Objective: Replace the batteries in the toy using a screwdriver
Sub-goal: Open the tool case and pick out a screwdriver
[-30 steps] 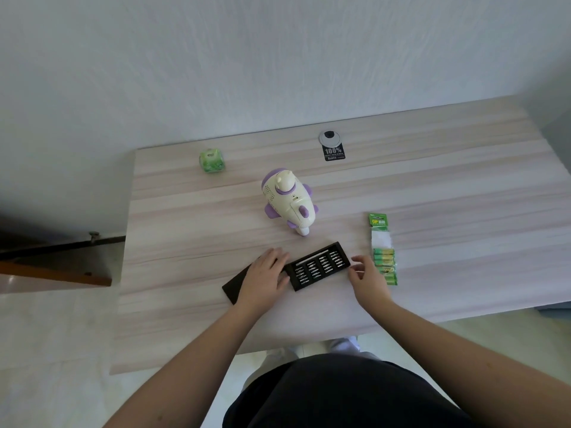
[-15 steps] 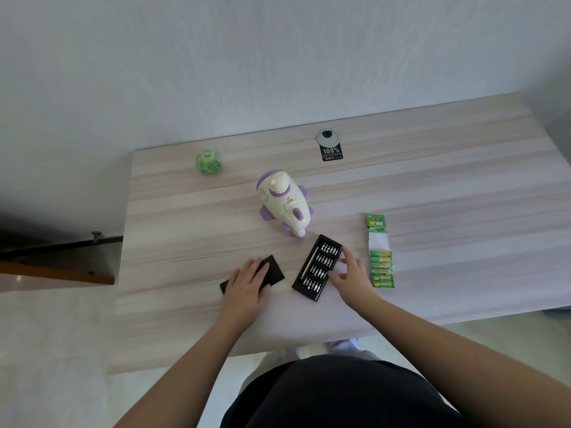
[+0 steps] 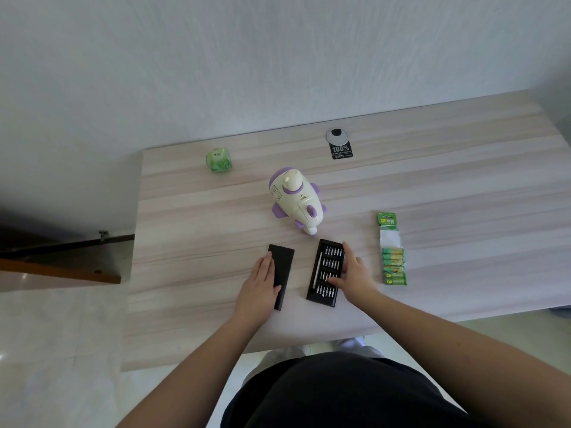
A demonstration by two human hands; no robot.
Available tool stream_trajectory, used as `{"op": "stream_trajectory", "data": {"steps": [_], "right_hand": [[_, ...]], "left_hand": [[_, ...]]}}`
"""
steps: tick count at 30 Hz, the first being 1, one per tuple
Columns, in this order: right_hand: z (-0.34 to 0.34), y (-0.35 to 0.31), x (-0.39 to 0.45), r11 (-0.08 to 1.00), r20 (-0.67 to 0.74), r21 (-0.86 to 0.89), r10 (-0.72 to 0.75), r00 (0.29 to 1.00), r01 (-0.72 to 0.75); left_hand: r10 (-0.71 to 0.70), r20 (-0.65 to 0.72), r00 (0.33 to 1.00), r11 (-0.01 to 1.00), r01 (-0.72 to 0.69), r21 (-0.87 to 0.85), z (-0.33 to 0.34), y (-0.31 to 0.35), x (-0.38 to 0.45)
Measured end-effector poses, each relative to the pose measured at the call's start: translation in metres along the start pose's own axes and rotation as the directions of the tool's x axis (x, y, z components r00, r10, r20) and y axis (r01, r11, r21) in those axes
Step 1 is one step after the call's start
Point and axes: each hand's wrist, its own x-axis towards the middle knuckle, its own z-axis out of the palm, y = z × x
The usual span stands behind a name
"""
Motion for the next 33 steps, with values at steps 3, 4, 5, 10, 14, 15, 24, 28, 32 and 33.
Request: {"op": "stream_trajectory", "data": {"steps": [3, 4, 5, 10, 14, 15, 24, 28, 32, 33], "right_hand": [[0.009, -0.002, -0.009, 0.999, 0.057, -0.037, -0.025, 0.998, 0.028], [0.012, -0.003, -0.011, 0.999, 0.062, -0.04, -0.027, 0.998, 0.03], [0.016, -0.005, -0.012, 0.999, 0.062, -0.039, -0.025, 0.998, 0.027], [0.033, -0.019, -0.012, 0.998, 0.073, -0.058, -0.022, 0.997, 0.026], [0.047, -0.034, -0.009, 0.998, 0.058, -0.058, -0.027, 0.998, 0.03], [0.049, -0.038, -0.008, 0.998, 0.05, -0.063, -0.024, 0.998, 0.027], [0.072, -0.078, 0.002, 0.985, 0.068, -0.144, -0.088, 0.994, 0.097], [0.08, -0.095, 0.004, 0.974, 0.112, -0.18, -0.122, 0.986, 0.141], [0.083, -0.102, 0.005, 0.965, 0.147, -0.207, -0.134, 0.98, 0.163], [0.083, -0.103, 0.005, 0.964, 0.15, -0.208, -0.136, 0.979, 0.166]], "left_hand": [[0.019, 0.038, 0.999, 0.997, -0.021, 0.073, -0.003, 0.001, 0.001], [0.019, 0.04, 0.999, 0.996, -0.023, 0.092, -0.003, 0.0, 0.0], [0.018, 0.032, 0.999, 0.994, -0.021, 0.106, -0.004, -0.001, -0.001], [-0.043, -0.019, 0.999, 0.992, 0.045, 0.116, 0.001, -0.01, -0.012], [-0.061, -0.028, 0.998, 0.988, 0.064, 0.144, 0.0, -0.026, -0.02], [-0.054, -0.02, 0.998, 0.987, 0.057, 0.148, -0.001, -0.03, -0.022], [0.004, 0.16, 0.987, 0.992, -0.024, 0.12, -0.025, -0.072, -0.018], [0.007, 0.116, 0.993, 0.977, -0.032, 0.212, -0.025, -0.076, -0.021], [-0.029, 0.068, 0.997, 0.981, 0.015, 0.194, -0.024, -0.075, -0.024], [-0.033, 0.062, 0.998, 0.985, 0.022, 0.169, -0.024, -0.076, -0.025]]}}
